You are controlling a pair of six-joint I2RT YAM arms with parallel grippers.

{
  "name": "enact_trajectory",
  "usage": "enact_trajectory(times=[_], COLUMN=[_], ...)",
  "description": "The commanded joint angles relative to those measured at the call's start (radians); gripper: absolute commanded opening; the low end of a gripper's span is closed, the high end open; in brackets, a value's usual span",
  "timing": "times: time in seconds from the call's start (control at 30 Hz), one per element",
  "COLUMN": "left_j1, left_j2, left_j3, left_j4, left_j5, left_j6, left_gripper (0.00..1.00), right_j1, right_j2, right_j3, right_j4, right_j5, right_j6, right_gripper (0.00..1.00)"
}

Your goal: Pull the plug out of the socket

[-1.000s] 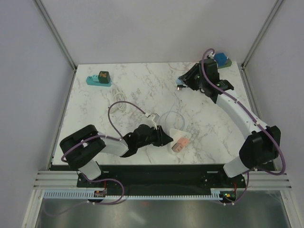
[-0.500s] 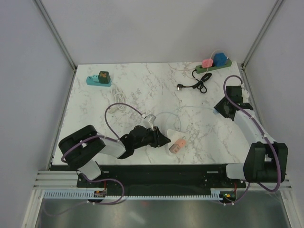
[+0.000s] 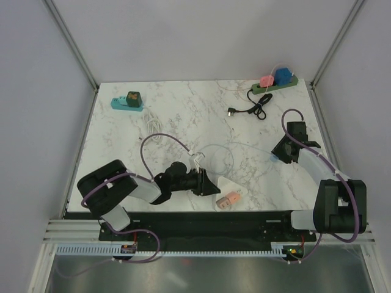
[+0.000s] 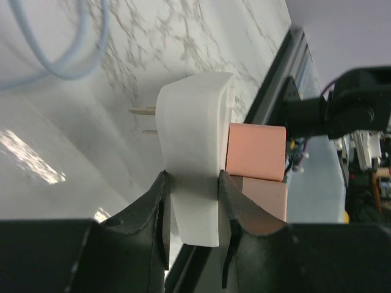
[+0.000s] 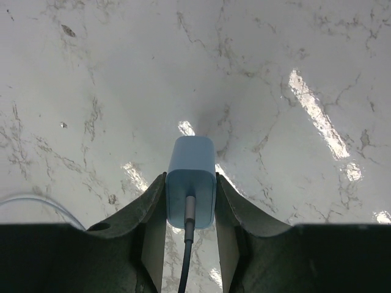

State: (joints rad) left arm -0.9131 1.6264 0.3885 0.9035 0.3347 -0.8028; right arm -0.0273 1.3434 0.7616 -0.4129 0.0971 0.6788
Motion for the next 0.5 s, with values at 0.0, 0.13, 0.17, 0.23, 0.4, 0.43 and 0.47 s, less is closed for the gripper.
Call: enact_trajectory(times=[0.0, 0.13, 0.17, 0.23, 0.4, 0.43, 0.47], left_j1=[-0.015, -0.046, -0.044, -0.044, -0.041, -0.035, -0.027], left_j2=[-0.063, -0.192, -0.248, -0.324, -0.588, -0.615, -0.638], left_j3=[0.003, 0.029, 0.033, 0.058, 0.124, 0.131, 0.135], left_j4=[0.008, -0.115, -0.135, -0.255, -0.627, -0.691, -0.771], left_j5=[0.194, 0.266, 0.291, 0.29, -0.049, -0.107, -0.203], left_j6=[0.008, 0.062, 0.068, 0.102, 0.139, 0.14, 0.139], left_gripper=[0.02, 0.02, 0.02, 0.02, 0.02, 0.02, 0.02], right_j1=[-0.002, 0.003, 0.006, 0.006, -0.02, -0.034, -0.067], right_j2=[-0.015, -0.003, 0.005, 0.014, 0.04, 0.045, 0.054], right_j3=[0.034, 0.041, 0.041, 0.045, 0.105, 0.131, 0.143], right_j4=[0.029, 0.057, 0.062, 0.071, 0.03, 0.016, 0.013], right_j5=[-0.045, -0.094, -0.096, -0.094, 0.027, 0.047, 0.047], right_j6=[-0.036, -0.018, -0.013, -0.002, 0.001, -0.008, -0.013], right_gripper=[0.02, 0.01, 0.01, 0.0, 0.0, 0.0, 0.0])
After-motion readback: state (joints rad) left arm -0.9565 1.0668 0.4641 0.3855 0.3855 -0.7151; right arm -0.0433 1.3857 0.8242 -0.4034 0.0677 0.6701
